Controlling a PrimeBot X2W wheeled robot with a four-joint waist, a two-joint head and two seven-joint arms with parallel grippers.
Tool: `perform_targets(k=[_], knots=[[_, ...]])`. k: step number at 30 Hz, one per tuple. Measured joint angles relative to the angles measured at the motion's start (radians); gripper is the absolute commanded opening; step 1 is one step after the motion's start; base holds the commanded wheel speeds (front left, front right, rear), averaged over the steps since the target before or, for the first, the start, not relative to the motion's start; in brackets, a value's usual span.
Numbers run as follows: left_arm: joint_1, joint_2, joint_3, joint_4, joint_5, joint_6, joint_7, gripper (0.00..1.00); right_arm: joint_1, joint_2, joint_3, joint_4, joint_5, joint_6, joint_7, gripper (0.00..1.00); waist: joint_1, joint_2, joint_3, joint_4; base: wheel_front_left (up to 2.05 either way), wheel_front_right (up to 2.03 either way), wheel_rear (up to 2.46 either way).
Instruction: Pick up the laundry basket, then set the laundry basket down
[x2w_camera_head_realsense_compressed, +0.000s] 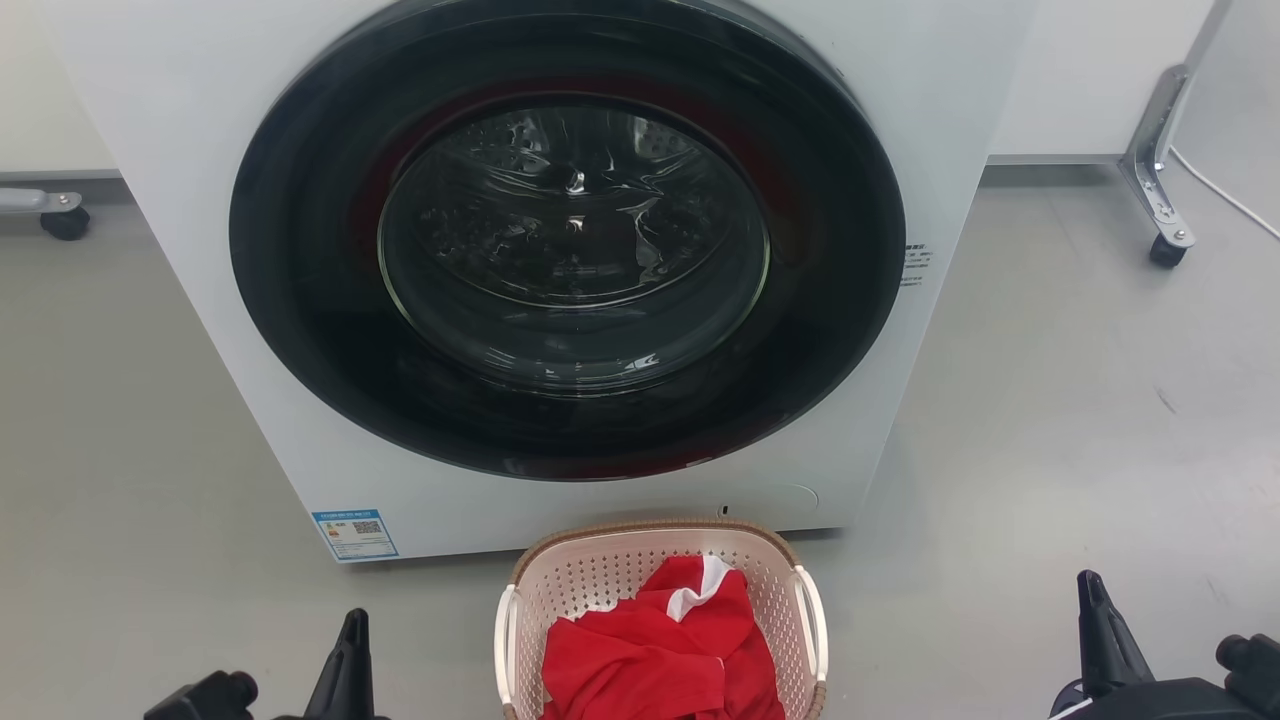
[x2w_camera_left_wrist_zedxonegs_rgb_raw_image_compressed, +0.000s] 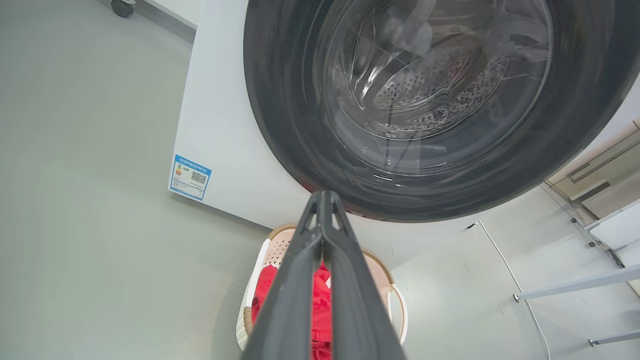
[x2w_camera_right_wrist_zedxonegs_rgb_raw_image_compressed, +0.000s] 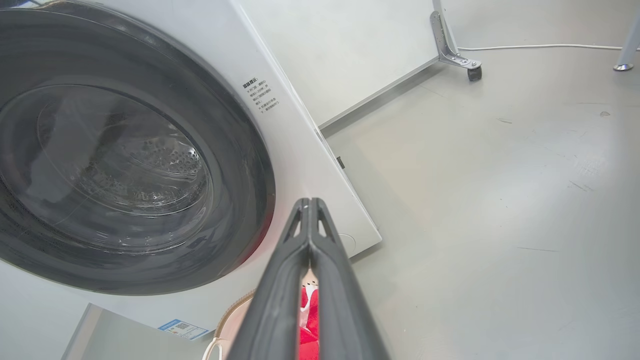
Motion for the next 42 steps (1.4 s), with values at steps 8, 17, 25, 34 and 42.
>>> perform_targets(k=[8, 17, 25, 34, 42], knots=[[-0.01, -0.003, 0.028, 0.013, -0.1, -0.026, 0.028, 0.0, -0.004, 0.015, -0.03, 0.016, 0.108, 0.022, 0.029, 0.0, 0.0, 0.0, 0.002, 0.0, 0.0, 0.0, 0.0], [-0.03, -0.009, 0.059, 0.026, -0.21, -0.044, 0.052, 0.0, -0.022, 0.032, -0.064, 0.029, 0.226, 0.044, 0.06, 0.0, 0.0, 0.0, 0.004, 0.0, 0.0, 0.0, 0.0], [-0.05, -0.019, 0.087, 0.035, -0.317, -0.066, 0.079, 0.0, -0.042, 0.045, -0.093, 0.044, 0.327, 0.065, 0.09, 0.0, 0.0, 0.0, 0.005, -0.001, 0.0, 0.0, 0.0], [-0.065, -0.026, 0.116, 0.052, -0.432, -0.088, 0.105, 0.0, -0.058, 0.062, -0.125, 0.059, 0.444, 0.086, 0.117, 0.0, 0.0, 0.0, 0.007, -0.001, 0.0, 0.0, 0.0], [-0.071, -0.031, 0.137, 0.06, -0.515, -0.106, 0.124, 0.0, -0.063, 0.074, -0.15, 0.073, 0.539, 0.105, 0.144, 0.0, 0.0, -0.0001, 0.009, -0.001, 0.0, 0.0, 0.0]])
